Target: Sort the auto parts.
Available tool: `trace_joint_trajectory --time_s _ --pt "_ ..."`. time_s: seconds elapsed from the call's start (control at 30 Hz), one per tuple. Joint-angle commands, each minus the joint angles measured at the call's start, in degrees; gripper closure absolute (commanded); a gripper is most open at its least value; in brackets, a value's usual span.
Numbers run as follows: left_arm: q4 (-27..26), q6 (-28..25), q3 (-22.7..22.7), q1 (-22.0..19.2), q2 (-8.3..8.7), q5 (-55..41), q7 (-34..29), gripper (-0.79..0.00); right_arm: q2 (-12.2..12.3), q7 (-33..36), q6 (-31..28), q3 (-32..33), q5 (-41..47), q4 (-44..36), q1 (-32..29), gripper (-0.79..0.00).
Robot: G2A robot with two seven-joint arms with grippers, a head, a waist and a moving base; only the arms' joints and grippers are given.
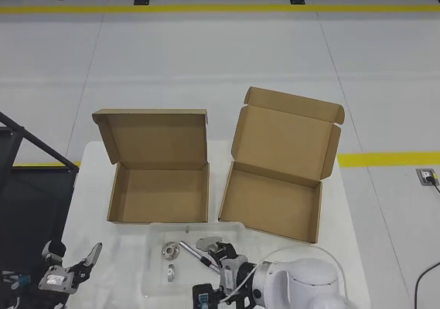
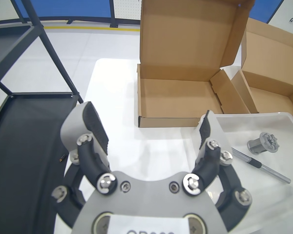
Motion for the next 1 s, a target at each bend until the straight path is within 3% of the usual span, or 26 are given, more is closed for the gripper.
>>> trace_joint_trajectory --time_s 0.0,0.2,0.67,0.83,0.97 --pt "0.0 0.0 0.0 0.0 0.0 0.0 0.0 -0.785 0.0 -1.5 -0.1 0.0 -0.2 0.0 0.0 -0.785" --pt "0.0 0.0 0.0 0.0 0.0 0.0 0.0 -0.785 -0.1 -0.8 0.2 -1.2 -1.0 1.6 0.3 -0.785" --pt "-1.3 0.6 0.9 -0.7 -0.43 0.2 -2.5 -0.785 -7.6 26.1 13.1 -15.4 25.6 30.8 21.3 -0.785" --pt "-1.5 1.0 1.5 -0.8 -0.59 1.4 -2.8 -0.785 -9.1 28.8 14.7 -18.0 29.8 36.4 24.3 -0.785" --pt "-1.7 1.3 1.6 -1.1 -0.7 1.8 -3.1 -0.785 -9.7 30.5 17.3 -19.4 27.7 38.6 25.3 -0.785"
